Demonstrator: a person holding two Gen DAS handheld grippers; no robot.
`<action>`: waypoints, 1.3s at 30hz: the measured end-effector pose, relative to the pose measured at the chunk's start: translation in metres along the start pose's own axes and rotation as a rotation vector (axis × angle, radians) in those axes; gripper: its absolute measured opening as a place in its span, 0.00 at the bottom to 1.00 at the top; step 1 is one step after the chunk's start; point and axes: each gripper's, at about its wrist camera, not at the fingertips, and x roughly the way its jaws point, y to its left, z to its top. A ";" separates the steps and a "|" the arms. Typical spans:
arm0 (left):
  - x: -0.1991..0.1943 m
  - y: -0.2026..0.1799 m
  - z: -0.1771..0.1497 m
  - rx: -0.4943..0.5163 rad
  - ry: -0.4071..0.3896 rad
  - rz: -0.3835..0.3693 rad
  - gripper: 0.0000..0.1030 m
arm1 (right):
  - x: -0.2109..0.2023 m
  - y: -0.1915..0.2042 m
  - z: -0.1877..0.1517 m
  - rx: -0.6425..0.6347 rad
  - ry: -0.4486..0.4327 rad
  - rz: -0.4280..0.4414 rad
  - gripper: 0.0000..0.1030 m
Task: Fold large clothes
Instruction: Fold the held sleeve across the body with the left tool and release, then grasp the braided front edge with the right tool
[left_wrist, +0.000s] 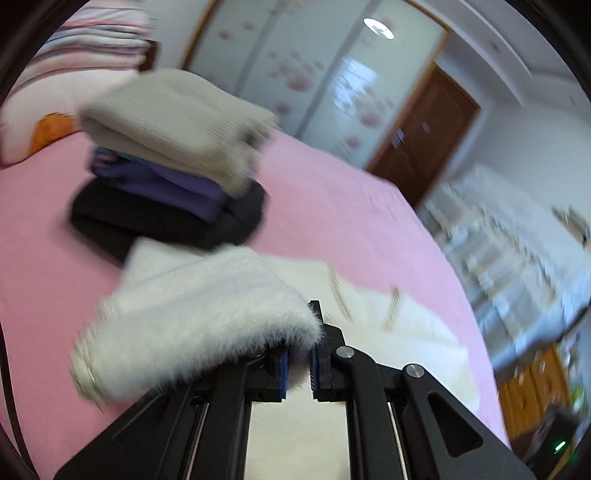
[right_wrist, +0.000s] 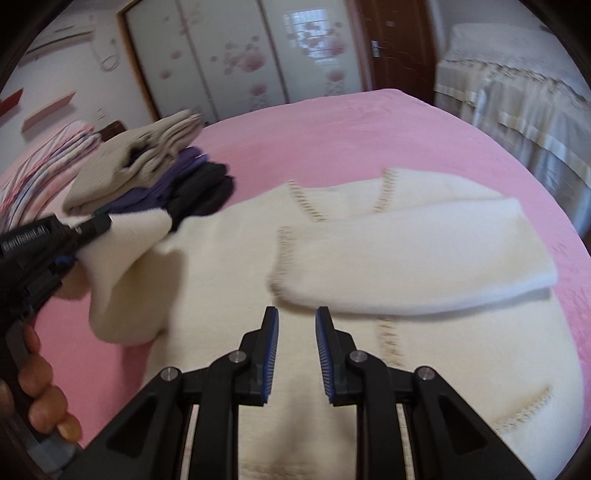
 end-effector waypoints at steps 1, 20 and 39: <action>0.011 -0.015 -0.009 0.032 0.031 -0.007 0.06 | -0.002 -0.011 -0.001 0.017 -0.002 -0.011 0.20; 0.042 -0.051 -0.083 0.122 0.360 -0.185 0.54 | -0.011 -0.100 -0.017 0.160 0.030 0.009 0.20; -0.032 0.099 -0.047 -0.073 0.191 0.132 0.69 | -0.003 0.063 -0.023 -0.335 0.034 0.206 0.20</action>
